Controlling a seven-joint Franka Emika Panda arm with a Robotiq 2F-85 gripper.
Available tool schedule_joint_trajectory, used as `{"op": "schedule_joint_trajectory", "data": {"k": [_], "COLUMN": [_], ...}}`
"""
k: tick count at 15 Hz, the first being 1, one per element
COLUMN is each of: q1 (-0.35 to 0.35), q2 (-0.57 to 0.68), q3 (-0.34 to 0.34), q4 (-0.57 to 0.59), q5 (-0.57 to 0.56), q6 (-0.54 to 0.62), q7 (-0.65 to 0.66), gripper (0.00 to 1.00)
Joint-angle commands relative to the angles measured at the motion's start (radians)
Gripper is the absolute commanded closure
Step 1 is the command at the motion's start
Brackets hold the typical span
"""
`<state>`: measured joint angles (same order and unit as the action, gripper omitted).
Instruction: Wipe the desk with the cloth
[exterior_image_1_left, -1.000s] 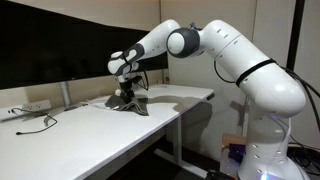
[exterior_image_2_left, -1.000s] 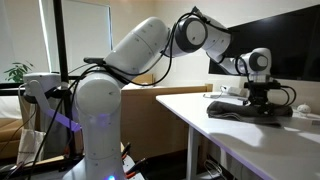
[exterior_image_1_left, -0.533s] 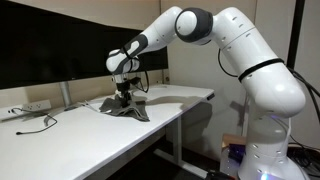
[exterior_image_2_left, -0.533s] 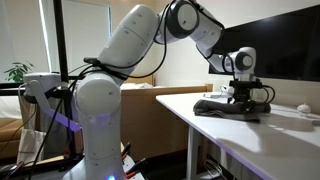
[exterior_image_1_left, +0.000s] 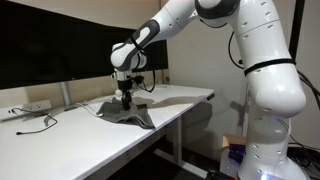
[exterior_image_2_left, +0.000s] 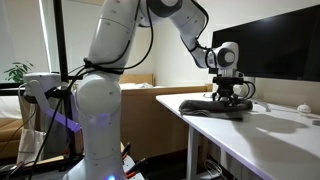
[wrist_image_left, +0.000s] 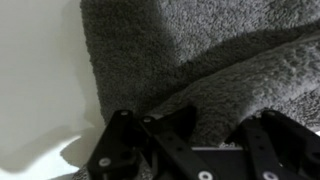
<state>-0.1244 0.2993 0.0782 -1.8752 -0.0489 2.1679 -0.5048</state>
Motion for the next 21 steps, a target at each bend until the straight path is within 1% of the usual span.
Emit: {"op": "schedule_joint_trajectory", "data": {"k": [1, 2, 5, 6, 7, 9, 12, 17, 19, 21], "q1": [0.021, 0.033, 0.082, 0.102, 0.124, 0.163, 0.208, 0.236, 0.233, 0.222], "q2": [-0.206, -0.251, -0.403, -0.457, -0.506, -0.570, -0.632, -0.666, -0.691, -0.725], "q3": [0.009, 0.010, 0.008, 0.007, 0.005, -0.003, -0.015, -0.045, -0.067, -0.108], "q4": [-0.245, -0.297, -0.450, -0.495, -0.531, -0.568, -0.592, -0.580, -0.585, -0.584], "q5": [0.056, 0.061, 0.089, 0.095, 0.091, 0.082, 0.067, 0.053, 0.052, 0.056], "q6": [0.102, 0.126, 0.150, 0.139, 0.124, 0.105, 0.097, 0.096, 0.097, 0.104], "q7": [-0.027, -0.025, -0.013, -0.008, 0.006, 0.014, 0.024, 0.017, -0.003, -0.039], "gripper": [0.95, 0.93, 0.92, 0.82, 0.66, 0.54, 0.34, 0.03, 0.00, 0.00]}}
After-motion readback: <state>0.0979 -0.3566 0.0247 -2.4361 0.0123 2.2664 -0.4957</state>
